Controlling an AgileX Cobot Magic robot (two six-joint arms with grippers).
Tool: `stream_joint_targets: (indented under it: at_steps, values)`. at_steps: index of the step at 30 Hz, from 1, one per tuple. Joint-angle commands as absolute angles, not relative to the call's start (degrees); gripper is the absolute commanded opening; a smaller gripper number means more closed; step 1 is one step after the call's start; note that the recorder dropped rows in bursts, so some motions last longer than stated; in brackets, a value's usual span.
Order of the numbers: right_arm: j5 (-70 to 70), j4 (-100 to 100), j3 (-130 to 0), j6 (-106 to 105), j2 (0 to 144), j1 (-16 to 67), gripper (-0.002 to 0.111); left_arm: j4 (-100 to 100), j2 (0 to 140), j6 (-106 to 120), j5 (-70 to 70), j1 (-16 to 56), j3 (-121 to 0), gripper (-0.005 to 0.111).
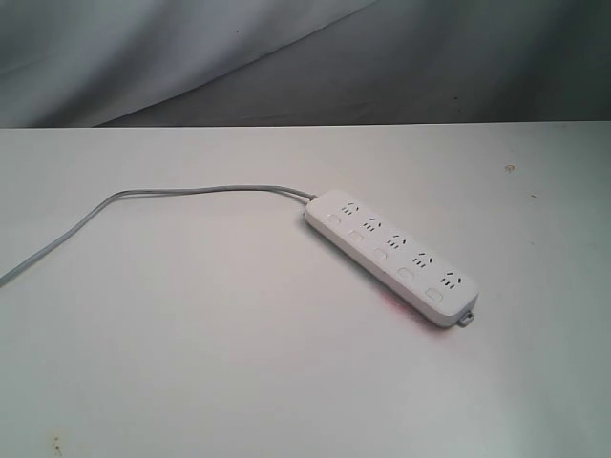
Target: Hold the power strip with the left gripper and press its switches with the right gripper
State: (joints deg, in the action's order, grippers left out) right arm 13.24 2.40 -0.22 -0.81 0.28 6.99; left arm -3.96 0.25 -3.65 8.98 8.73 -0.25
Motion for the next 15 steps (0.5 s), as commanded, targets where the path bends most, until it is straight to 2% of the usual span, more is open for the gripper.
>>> stream_joint_targets:
  at_steps: [1,15]
  values:
    - [12.2,1.3,0.0,0.5,0.0,6.6,0.000,-3.9,0.0,-3.8,8.9,8.6,0.0,0.000]
    - [12.0,1.8,0.0,0.4,0.0,7.3,0.000,-3.9,0.0,-3.8,8.9,8.6,0.0,0.000]
